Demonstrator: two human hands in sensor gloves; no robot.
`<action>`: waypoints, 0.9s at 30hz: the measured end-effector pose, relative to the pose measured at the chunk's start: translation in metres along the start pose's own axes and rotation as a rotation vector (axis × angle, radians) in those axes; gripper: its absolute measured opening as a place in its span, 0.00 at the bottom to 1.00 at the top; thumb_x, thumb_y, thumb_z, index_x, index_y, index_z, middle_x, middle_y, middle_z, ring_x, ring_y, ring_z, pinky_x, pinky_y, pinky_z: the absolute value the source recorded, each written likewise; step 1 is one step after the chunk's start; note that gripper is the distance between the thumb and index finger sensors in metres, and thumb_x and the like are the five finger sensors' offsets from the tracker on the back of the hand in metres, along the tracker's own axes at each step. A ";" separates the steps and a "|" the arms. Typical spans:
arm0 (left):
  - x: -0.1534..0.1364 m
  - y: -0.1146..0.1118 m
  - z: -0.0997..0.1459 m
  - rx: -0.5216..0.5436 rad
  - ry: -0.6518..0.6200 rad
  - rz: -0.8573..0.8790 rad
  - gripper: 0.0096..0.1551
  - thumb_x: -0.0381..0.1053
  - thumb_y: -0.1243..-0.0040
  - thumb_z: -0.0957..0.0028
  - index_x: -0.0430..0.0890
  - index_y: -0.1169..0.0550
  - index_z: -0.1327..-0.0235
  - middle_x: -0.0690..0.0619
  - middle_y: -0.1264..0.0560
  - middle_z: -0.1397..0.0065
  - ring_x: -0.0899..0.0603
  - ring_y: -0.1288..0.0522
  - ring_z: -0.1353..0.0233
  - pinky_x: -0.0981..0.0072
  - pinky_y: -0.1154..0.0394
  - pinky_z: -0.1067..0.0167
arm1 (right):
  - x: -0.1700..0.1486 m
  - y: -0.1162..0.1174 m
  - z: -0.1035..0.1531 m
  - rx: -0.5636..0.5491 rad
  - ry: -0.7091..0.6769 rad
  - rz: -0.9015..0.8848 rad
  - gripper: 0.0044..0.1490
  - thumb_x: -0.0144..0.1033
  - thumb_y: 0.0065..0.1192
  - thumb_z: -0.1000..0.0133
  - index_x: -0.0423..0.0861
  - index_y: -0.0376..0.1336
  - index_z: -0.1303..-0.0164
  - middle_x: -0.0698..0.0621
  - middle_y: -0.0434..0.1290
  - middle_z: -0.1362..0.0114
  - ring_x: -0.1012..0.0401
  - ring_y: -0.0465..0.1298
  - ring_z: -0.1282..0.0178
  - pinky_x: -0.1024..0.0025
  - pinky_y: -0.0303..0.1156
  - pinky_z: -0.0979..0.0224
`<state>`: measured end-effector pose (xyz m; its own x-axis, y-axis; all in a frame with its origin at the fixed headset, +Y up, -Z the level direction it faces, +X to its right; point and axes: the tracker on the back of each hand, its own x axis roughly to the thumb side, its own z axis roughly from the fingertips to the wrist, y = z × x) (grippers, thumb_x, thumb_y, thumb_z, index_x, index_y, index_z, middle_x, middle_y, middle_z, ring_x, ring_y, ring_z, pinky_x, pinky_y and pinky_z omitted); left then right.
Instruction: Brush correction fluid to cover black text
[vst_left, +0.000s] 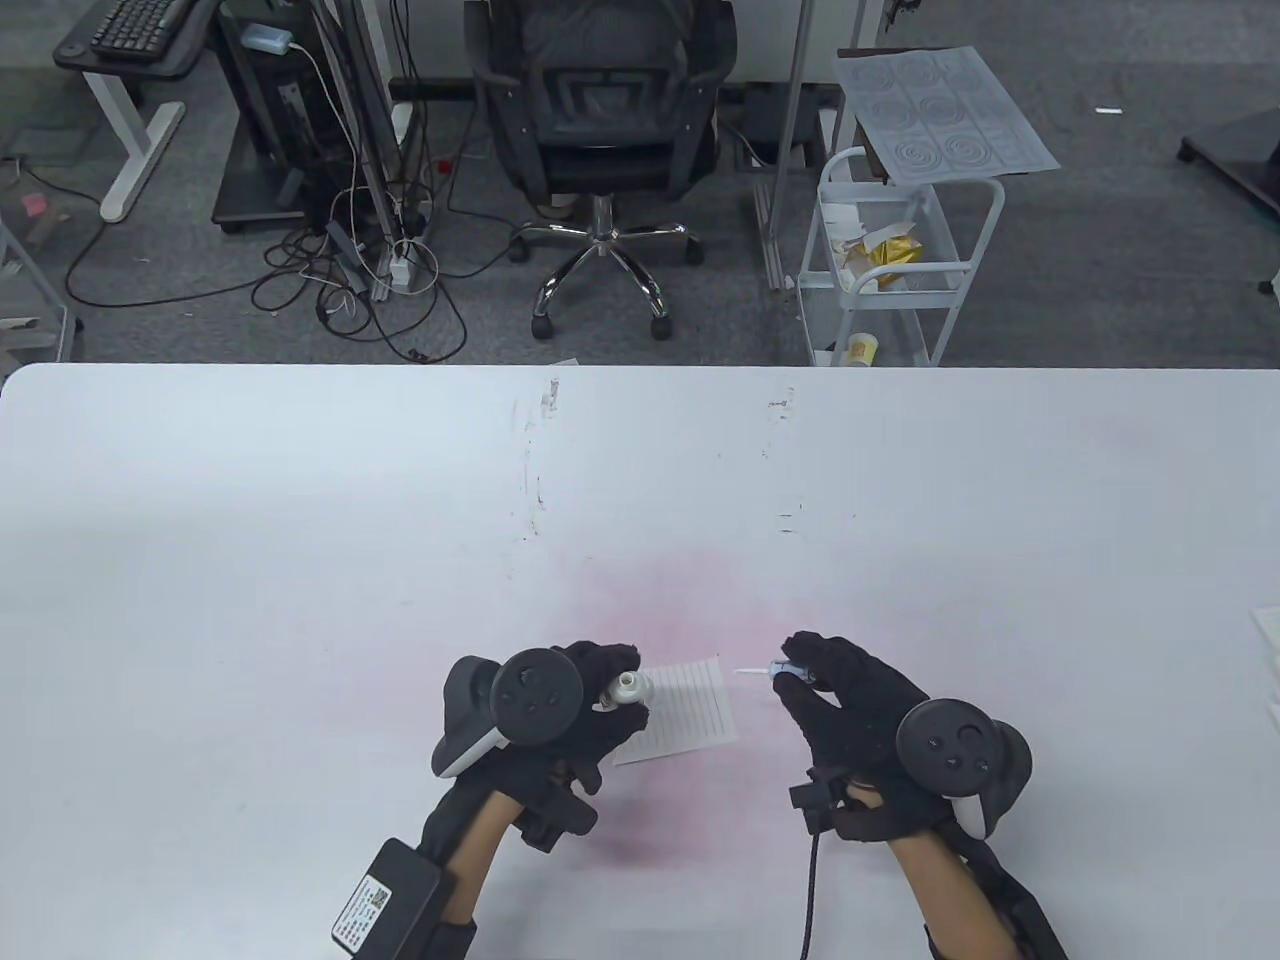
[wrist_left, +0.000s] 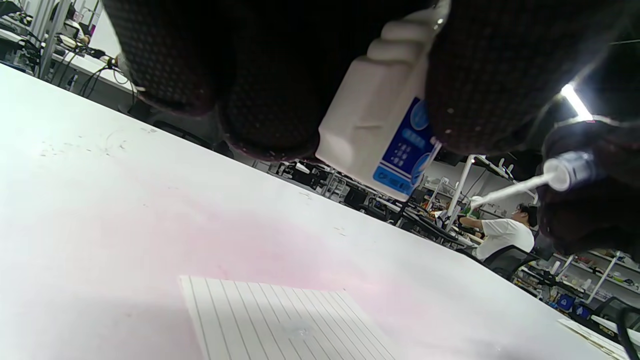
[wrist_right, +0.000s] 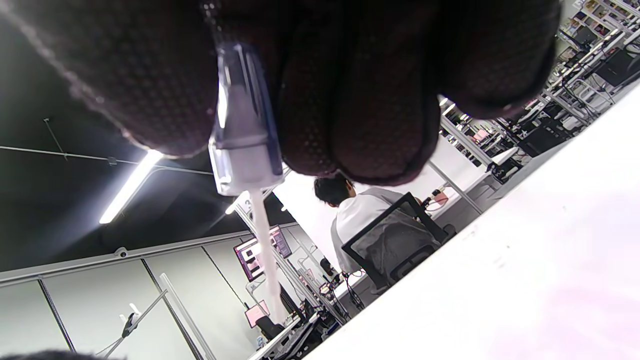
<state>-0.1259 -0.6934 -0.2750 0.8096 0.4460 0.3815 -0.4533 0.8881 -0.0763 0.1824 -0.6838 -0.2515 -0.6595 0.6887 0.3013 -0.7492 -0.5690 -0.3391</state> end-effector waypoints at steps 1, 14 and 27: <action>0.001 -0.001 0.000 -0.002 -0.003 0.001 0.34 0.62 0.26 0.63 0.51 0.19 0.42 0.49 0.16 0.42 0.46 0.15 0.50 0.52 0.21 0.42 | 0.002 -0.001 -0.001 -0.001 -0.003 0.000 0.29 0.51 0.76 0.59 0.49 0.75 0.50 0.49 0.80 0.48 0.52 0.86 0.56 0.50 0.77 0.45; 0.017 -0.017 -0.004 -0.053 -0.049 -0.004 0.34 0.62 0.25 0.64 0.51 0.19 0.44 0.49 0.15 0.43 0.46 0.14 0.51 0.52 0.20 0.43 | 0.079 -0.001 -0.017 0.073 -0.228 0.047 0.30 0.55 0.76 0.59 0.48 0.76 0.54 0.49 0.82 0.53 0.54 0.86 0.63 0.50 0.78 0.47; 0.027 -0.027 -0.005 -0.093 -0.076 -0.013 0.34 0.62 0.24 0.65 0.51 0.18 0.44 0.49 0.15 0.43 0.46 0.14 0.51 0.52 0.20 0.43 | 0.098 0.009 -0.006 0.167 -0.297 0.214 0.29 0.55 0.76 0.59 0.48 0.77 0.56 0.48 0.82 0.54 0.54 0.86 0.64 0.49 0.78 0.47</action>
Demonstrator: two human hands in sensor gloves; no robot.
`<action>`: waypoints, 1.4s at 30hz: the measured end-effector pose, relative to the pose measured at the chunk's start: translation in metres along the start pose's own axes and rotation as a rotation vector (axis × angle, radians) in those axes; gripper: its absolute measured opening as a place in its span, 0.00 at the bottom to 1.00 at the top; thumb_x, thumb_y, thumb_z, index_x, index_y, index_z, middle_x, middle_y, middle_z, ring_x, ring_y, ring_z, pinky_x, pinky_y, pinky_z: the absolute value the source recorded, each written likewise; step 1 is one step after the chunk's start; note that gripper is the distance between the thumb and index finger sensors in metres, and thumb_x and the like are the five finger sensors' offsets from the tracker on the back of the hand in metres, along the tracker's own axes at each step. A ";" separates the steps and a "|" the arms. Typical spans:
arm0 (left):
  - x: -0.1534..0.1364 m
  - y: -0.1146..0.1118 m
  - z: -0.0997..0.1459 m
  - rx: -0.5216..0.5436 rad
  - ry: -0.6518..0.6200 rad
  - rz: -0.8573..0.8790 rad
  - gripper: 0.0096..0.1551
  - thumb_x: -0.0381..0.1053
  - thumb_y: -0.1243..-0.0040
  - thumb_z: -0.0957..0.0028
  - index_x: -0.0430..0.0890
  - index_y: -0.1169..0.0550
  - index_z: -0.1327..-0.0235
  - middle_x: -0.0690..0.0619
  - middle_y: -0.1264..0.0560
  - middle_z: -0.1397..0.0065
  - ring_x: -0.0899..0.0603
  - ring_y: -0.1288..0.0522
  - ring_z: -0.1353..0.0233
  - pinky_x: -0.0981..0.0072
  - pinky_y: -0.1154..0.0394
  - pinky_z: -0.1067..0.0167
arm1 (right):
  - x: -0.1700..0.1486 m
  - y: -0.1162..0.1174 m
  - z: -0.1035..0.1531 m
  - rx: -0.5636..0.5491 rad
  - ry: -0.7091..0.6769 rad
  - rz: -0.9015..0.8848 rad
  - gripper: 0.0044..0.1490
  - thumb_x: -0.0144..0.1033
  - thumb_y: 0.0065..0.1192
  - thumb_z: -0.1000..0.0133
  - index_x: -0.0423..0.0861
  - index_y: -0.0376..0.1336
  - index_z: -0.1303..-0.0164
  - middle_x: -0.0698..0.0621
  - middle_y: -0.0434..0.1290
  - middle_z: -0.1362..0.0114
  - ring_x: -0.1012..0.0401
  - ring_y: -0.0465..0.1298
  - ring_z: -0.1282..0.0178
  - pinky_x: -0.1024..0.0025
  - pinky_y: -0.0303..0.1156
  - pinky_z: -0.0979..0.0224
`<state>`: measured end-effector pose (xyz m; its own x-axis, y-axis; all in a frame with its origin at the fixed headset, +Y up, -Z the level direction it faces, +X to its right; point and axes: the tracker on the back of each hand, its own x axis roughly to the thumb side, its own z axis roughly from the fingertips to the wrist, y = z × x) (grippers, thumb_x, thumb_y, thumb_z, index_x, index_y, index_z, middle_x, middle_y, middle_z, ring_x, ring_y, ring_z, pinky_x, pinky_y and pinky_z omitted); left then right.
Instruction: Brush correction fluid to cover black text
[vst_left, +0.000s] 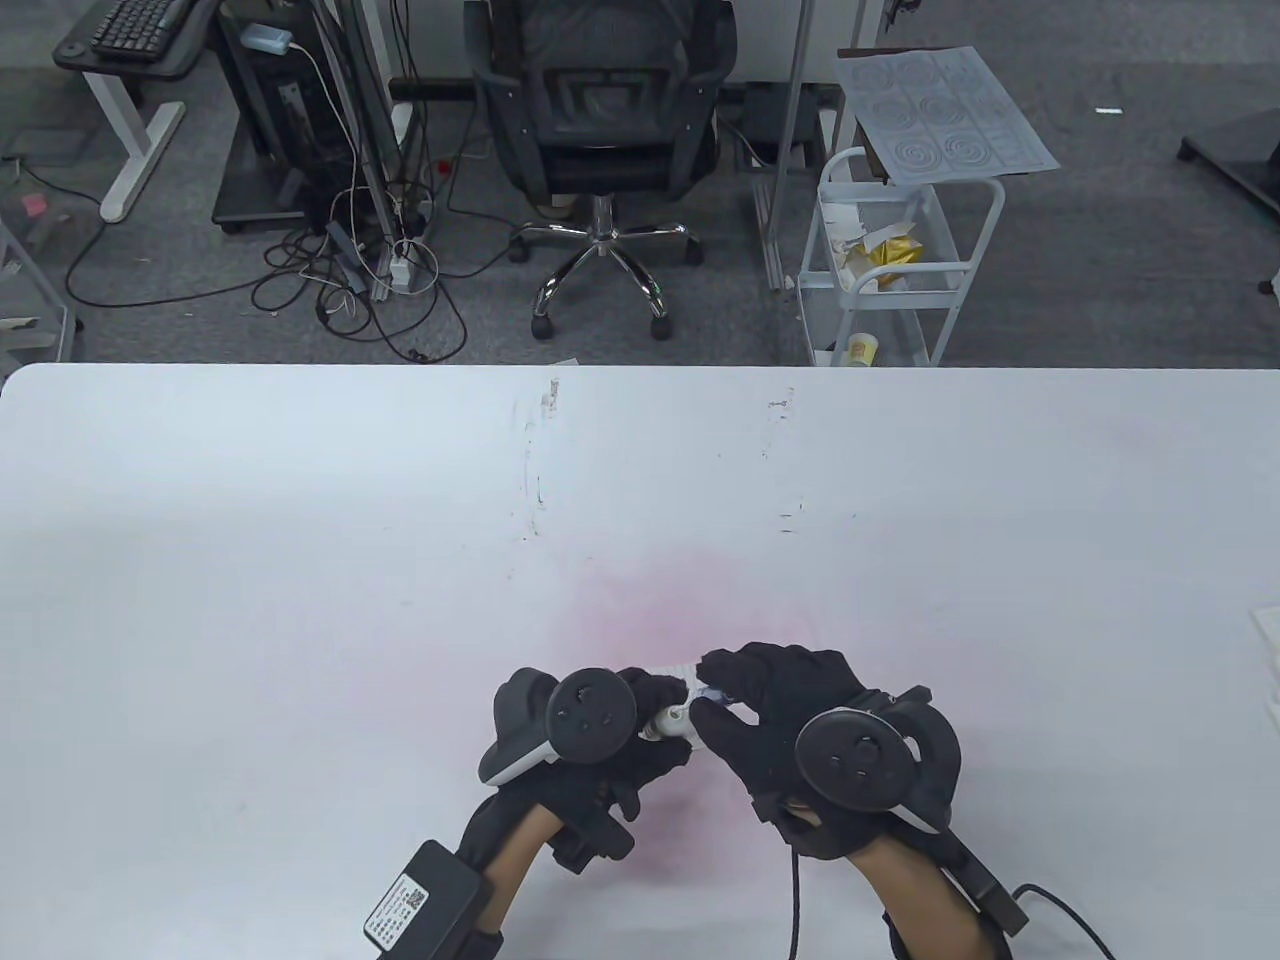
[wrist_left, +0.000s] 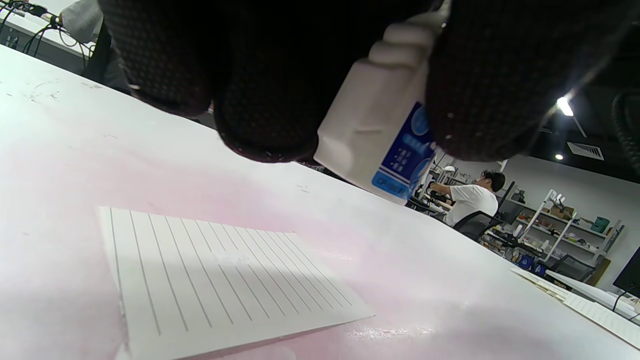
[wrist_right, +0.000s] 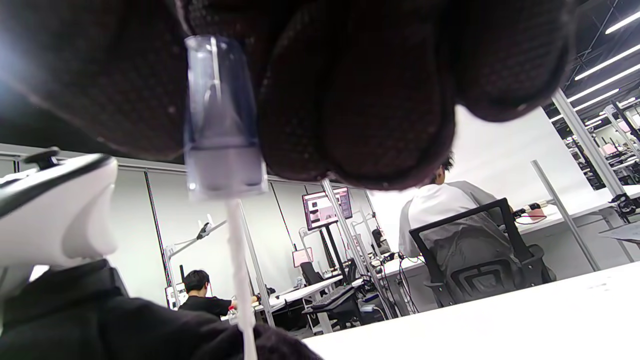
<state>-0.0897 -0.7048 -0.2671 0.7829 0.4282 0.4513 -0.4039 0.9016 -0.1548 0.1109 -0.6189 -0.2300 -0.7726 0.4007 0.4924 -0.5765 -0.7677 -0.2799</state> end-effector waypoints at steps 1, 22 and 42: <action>0.000 0.000 0.000 -0.001 -0.001 -0.003 0.35 0.62 0.24 0.65 0.51 0.18 0.44 0.49 0.15 0.43 0.46 0.14 0.51 0.52 0.20 0.43 | 0.000 0.001 0.000 0.008 0.002 0.008 0.29 0.55 0.76 0.59 0.48 0.77 0.56 0.48 0.82 0.54 0.54 0.86 0.64 0.50 0.78 0.47; 0.013 -0.005 0.000 -0.025 -0.030 -0.042 0.34 0.60 0.22 0.68 0.49 0.17 0.47 0.47 0.14 0.47 0.46 0.14 0.54 0.52 0.19 0.46 | 0.005 0.045 0.000 0.264 0.017 0.146 0.31 0.55 0.73 0.57 0.48 0.75 0.51 0.48 0.80 0.50 0.53 0.85 0.60 0.48 0.76 0.44; 0.013 -0.006 0.001 -0.028 -0.028 -0.021 0.34 0.61 0.22 0.68 0.48 0.16 0.48 0.47 0.13 0.48 0.46 0.13 0.55 0.52 0.19 0.47 | 0.004 0.046 0.001 0.252 0.014 0.257 0.34 0.64 0.70 0.60 0.49 0.76 0.56 0.50 0.81 0.53 0.53 0.85 0.62 0.49 0.76 0.45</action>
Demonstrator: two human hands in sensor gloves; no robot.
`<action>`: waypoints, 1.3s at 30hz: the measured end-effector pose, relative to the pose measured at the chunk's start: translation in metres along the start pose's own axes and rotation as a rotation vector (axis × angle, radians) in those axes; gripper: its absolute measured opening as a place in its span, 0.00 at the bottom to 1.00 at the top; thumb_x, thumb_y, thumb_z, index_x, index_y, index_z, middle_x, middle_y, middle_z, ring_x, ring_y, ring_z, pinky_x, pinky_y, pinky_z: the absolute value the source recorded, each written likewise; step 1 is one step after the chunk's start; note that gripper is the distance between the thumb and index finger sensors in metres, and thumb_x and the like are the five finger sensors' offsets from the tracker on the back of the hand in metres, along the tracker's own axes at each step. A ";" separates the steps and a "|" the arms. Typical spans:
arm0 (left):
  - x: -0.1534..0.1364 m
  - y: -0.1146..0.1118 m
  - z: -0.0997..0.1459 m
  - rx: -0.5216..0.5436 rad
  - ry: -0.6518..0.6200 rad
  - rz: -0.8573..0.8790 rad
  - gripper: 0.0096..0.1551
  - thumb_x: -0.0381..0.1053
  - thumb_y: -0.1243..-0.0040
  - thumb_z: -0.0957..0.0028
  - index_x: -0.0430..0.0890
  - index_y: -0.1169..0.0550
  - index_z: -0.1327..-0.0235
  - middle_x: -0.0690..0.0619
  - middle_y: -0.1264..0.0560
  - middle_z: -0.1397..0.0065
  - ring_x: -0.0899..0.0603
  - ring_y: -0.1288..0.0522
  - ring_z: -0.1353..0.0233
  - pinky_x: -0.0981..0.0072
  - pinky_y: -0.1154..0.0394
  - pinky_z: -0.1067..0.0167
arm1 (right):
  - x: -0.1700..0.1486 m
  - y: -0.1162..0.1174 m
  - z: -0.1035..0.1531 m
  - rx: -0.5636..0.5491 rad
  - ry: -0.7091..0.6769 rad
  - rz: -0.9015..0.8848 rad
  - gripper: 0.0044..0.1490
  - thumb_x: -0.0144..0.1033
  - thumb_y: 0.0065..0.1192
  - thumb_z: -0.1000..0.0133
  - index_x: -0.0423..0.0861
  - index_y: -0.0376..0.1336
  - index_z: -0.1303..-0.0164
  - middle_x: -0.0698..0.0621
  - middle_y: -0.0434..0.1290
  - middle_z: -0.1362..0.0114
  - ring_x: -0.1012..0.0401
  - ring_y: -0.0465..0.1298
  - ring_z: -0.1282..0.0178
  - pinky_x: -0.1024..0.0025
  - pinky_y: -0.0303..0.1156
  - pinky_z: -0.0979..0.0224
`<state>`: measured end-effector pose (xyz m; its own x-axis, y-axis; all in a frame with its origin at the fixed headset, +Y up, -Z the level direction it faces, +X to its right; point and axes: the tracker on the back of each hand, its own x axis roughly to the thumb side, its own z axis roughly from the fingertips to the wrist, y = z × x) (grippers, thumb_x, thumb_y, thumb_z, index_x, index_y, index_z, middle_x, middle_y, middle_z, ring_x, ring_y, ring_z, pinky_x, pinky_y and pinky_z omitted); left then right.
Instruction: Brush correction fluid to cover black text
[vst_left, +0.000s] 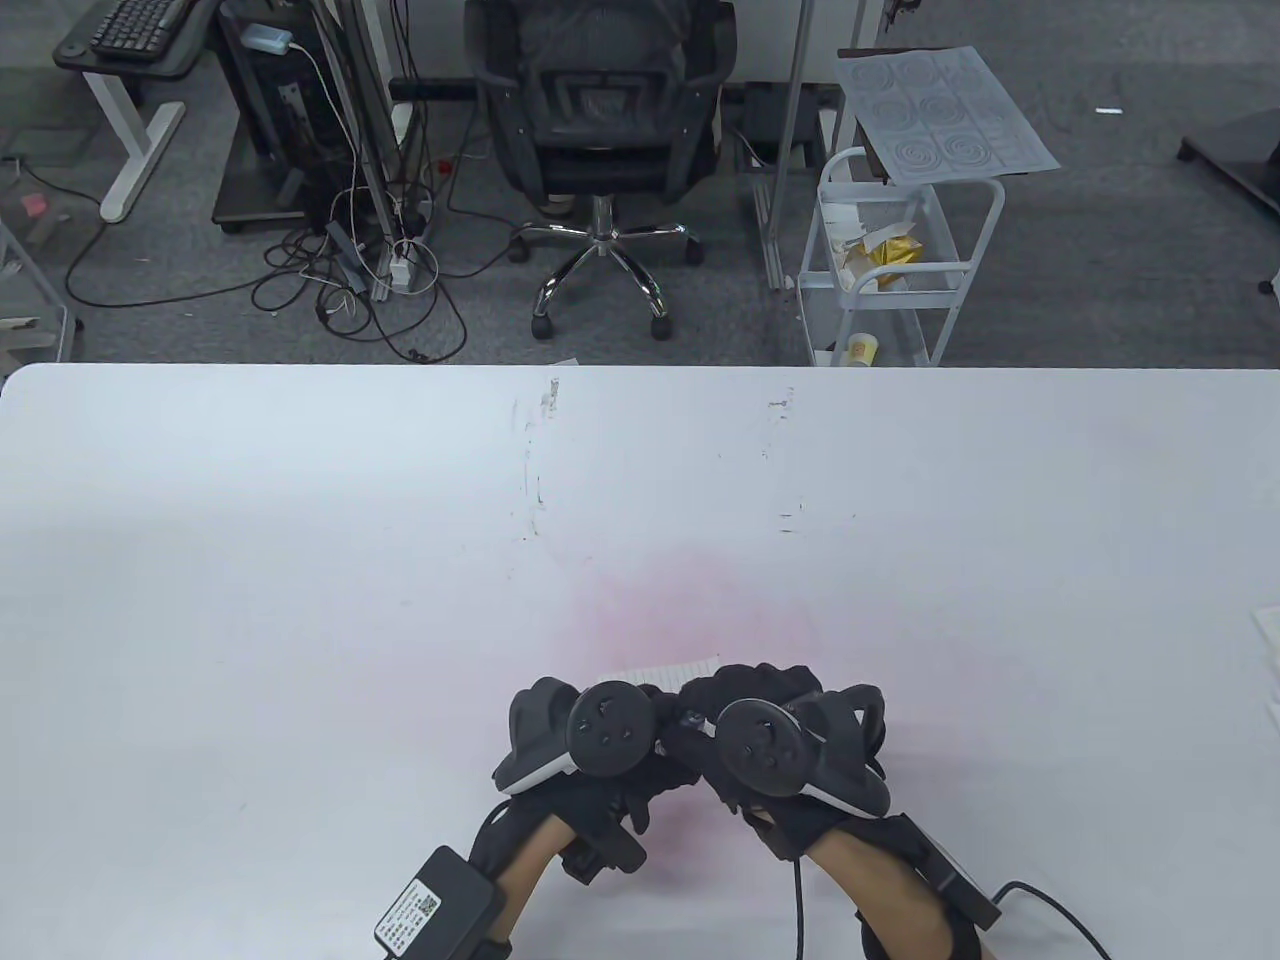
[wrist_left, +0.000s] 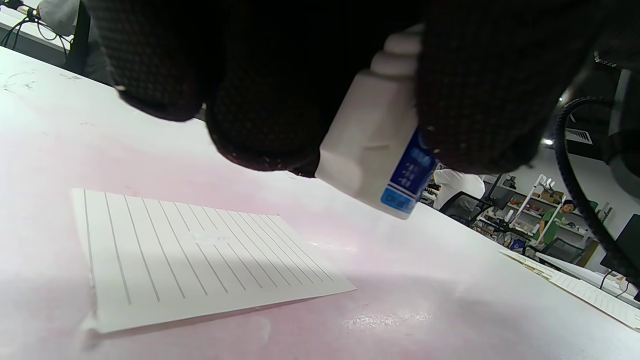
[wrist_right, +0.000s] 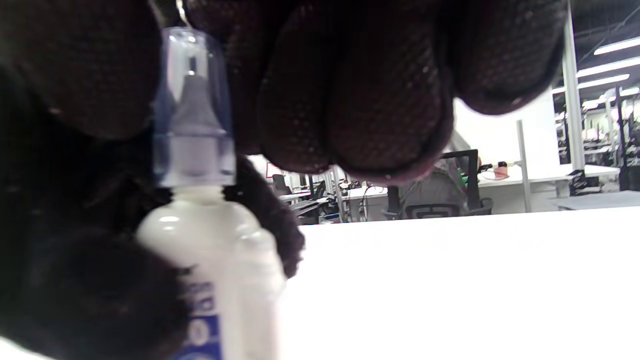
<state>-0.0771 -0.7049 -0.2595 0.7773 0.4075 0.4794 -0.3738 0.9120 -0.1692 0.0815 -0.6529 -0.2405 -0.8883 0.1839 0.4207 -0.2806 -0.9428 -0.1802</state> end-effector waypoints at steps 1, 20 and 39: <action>0.000 0.000 0.000 -0.001 0.000 0.007 0.35 0.61 0.22 0.68 0.48 0.16 0.48 0.47 0.13 0.48 0.46 0.13 0.55 0.52 0.19 0.47 | 0.000 -0.001 0.000 0.001 -0.002 -0.002 0.35 0.65 0.69 0.60 0.49 0.75 0.55 0.51 0.81 0.51 0.53 0.85 0.60 0.49 0.76 0.44; 0.000 -0.001 0.001 -0.033 -0.015 0.025 0.34 0.60 0.22 0.68 0.48 0.16 0.48 0.47 0.13 0.48 0.47 0.13 0.56 0.53 0.18 0.48 | -0.006 -0.003 0.000 0.038 -0.023 -0.076 0.35 0.63 0.70 0.59 0.50 0.73 0.50 0.51 0.78 0.47 0.52 0.84 0.56 0.48 0.75 0.42; 0.000 0.000 0.002 -0.035 -0.016 0.036 0.34 0.60 0.23 0.68 0.48 0.16 0.48 0.47 0.13 0.48 0.47 0.13 0.56 0.53 0.18 0.48 | -0.012 0.000 -0.002 0.152 -0.065 -0.282 0.37 0.54 0.71 0.56 0.48 0.68 0.39 0.48 0.73 0.37 0.48 0.81 0.45 0.45 0.71 0.37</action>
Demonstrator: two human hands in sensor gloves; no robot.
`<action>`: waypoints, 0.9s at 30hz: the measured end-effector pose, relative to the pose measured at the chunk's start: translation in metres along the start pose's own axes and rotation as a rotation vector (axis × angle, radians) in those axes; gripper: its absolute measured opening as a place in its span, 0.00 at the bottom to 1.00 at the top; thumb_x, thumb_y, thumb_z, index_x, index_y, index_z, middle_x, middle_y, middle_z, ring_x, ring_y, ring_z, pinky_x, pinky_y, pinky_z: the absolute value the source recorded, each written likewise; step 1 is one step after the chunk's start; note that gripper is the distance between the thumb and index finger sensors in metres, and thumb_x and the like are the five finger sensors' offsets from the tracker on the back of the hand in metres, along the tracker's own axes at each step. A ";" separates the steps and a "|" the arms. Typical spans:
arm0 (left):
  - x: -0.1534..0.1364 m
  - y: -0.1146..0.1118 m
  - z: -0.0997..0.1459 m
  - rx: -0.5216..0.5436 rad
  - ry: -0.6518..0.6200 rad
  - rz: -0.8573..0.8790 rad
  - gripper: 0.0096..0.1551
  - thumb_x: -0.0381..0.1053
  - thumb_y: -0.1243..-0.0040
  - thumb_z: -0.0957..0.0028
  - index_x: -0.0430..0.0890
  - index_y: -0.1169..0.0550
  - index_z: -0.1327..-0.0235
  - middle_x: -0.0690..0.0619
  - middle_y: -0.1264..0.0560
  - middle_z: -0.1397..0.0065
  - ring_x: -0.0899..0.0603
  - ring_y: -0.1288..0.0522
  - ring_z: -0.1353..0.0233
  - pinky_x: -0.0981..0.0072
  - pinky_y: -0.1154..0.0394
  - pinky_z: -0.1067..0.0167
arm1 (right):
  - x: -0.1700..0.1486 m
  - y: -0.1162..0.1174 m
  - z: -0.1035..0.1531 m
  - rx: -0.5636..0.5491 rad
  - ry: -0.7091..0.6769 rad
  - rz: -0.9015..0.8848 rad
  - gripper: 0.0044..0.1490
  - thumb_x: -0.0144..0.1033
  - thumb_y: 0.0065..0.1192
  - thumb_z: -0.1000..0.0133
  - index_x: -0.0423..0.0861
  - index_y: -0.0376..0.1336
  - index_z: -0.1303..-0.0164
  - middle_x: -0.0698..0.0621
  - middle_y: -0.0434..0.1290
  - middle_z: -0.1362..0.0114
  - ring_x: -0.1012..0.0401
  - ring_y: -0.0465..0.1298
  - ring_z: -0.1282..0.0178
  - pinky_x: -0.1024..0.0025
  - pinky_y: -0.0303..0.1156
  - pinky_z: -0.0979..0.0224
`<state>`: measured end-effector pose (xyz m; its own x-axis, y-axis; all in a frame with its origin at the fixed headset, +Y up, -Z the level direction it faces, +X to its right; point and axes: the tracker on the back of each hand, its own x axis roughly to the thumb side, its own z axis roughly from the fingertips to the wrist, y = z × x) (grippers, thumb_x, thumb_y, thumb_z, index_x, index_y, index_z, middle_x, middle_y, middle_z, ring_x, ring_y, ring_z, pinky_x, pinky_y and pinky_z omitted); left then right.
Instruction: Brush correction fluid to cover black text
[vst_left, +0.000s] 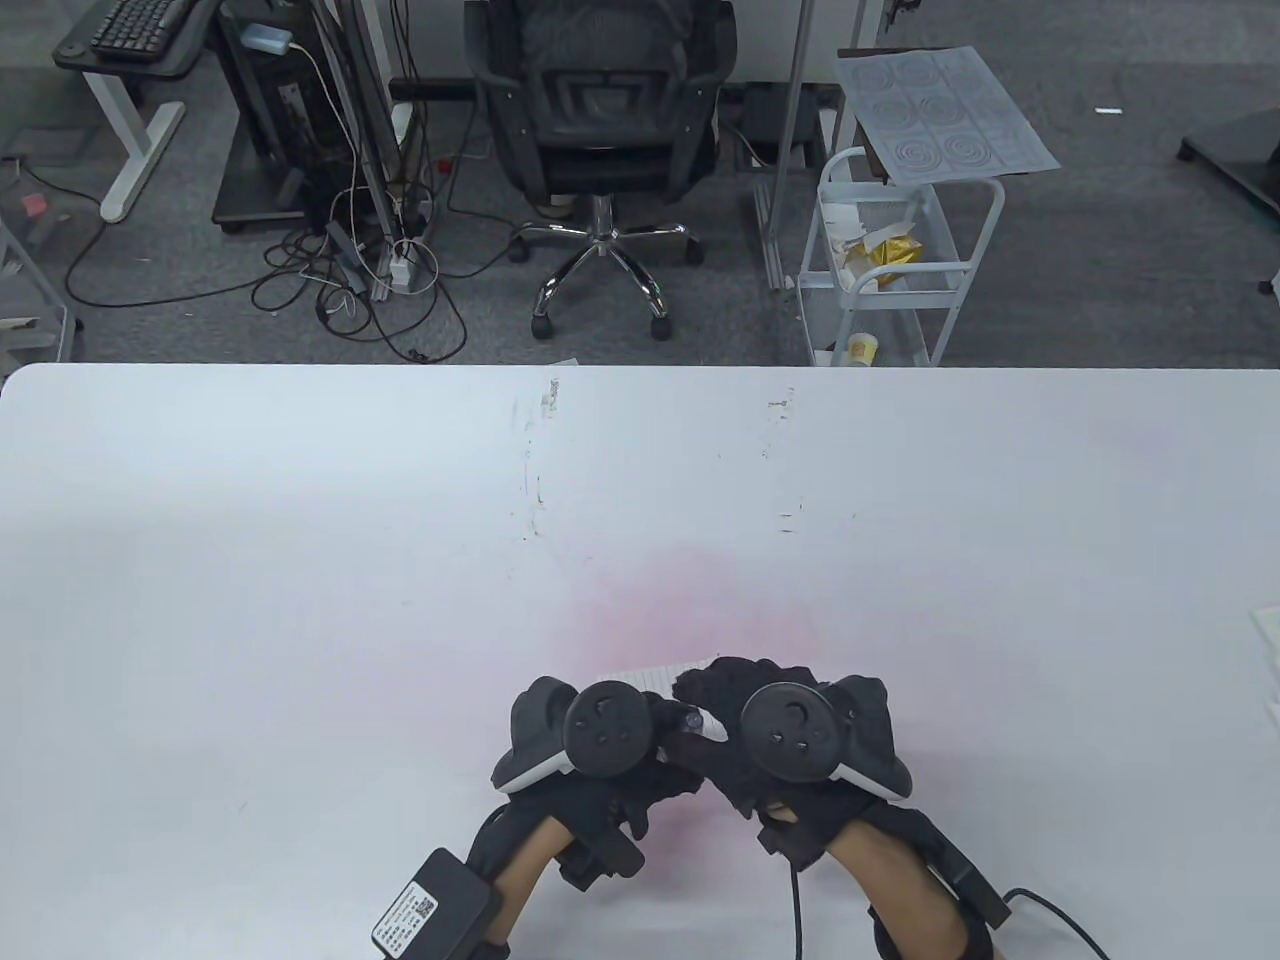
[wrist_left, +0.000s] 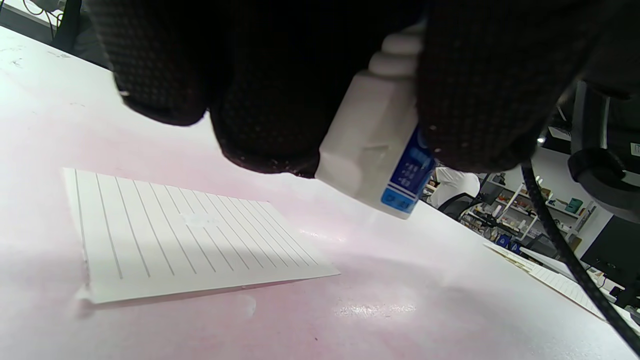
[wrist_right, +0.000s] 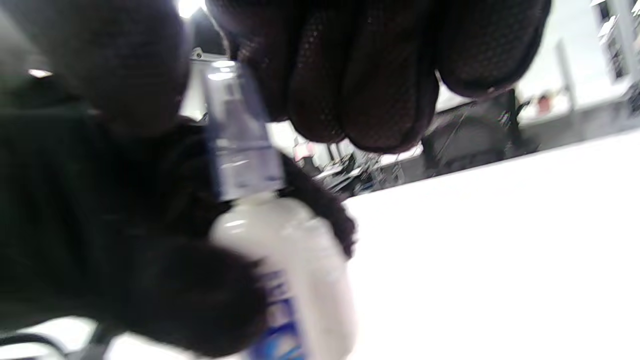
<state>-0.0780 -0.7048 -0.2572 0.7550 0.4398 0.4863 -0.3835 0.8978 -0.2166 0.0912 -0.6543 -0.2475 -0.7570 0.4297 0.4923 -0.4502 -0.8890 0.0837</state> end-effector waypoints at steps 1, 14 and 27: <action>0.000 0.000 0.000 0.002 0.000 0.001 0.34 0.60 0.23 0.67 0.48 0.16 0.48 0.47 0.13 0.48 0.47 0.13 0.56 0.53 0.18 0.48 | 0.000 0.001 0.000 0.021 0.005 -0.034 0.36 0.51 0.71 0.56 0.48 0.68 0.40 0.48 0.73 0.37 0.48 0.81 0.45 0.45 0.71 0.37; 0.001 -0.003 -0.001 -0.026 -0.007 -0.020 0.34 0.61 0.23 0.67 0.48 0.16 0.48 0.47 0.13 0.48 0.47 0.13 0.56 0.54 0.18 0.48 | 0.003 0.002 0.001 -0.097 0.066 0.117 0.31 0.58 0.73 0.60 0.48 0.74 0.55 0.51 0.80 0.52 0.55 0.85 0.63 0.50 0.77 0.47; 0.002 -0.018 0.002 -0.005 -0.015 -0.053 0.34 0.62 0.23 0.67 0.49 0.16 0.48 0.48 0.13 0.48 0.48 0.13 0.56 0.54 0.18 0.49 | -0.031 -0.019 0.021 -0.329 0.208 0.156 0.42 0.64 0.61 0.54 0.48 0.67 0.36 0.46 0.71 0.33 0.44 0.78 0.39 0.42 0.68 0.34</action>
<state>-0.0704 -0.7198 -0.2509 0.7659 0.3913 0.5102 -0.3406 0.9199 -0.1942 0.1338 -0.6542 -0.2459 -0.8921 0.3471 0.2892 -0.4249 -0.8622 -0.2759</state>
